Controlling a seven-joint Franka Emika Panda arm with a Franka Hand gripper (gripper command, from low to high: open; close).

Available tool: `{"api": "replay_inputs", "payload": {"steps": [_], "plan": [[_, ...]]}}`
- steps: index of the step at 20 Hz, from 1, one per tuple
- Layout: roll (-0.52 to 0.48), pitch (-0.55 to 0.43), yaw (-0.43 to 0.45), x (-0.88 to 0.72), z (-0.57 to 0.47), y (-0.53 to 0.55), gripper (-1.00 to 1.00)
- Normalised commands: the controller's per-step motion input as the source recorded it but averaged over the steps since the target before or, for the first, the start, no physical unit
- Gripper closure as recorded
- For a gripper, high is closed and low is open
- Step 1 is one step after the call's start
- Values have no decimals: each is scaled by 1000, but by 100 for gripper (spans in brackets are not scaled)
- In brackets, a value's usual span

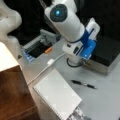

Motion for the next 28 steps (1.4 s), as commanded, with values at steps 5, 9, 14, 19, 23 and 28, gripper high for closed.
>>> {"api": "replay_inputs", "payload": {"steps": [5, 9, 14, 19, 23, 28], "plan": [[384, -31, 57, 5, -221, -147, -100], [427, -6, 9, -44, -255, -132, -100], [431, -9, -48, -47, -245, -86, -100], [456, -10, -68, -68, -139, -49, -100], [437, -38, -48, -82, -139, -57, -100], [391, -59, -50, -68, -183, -79, -100]]}}
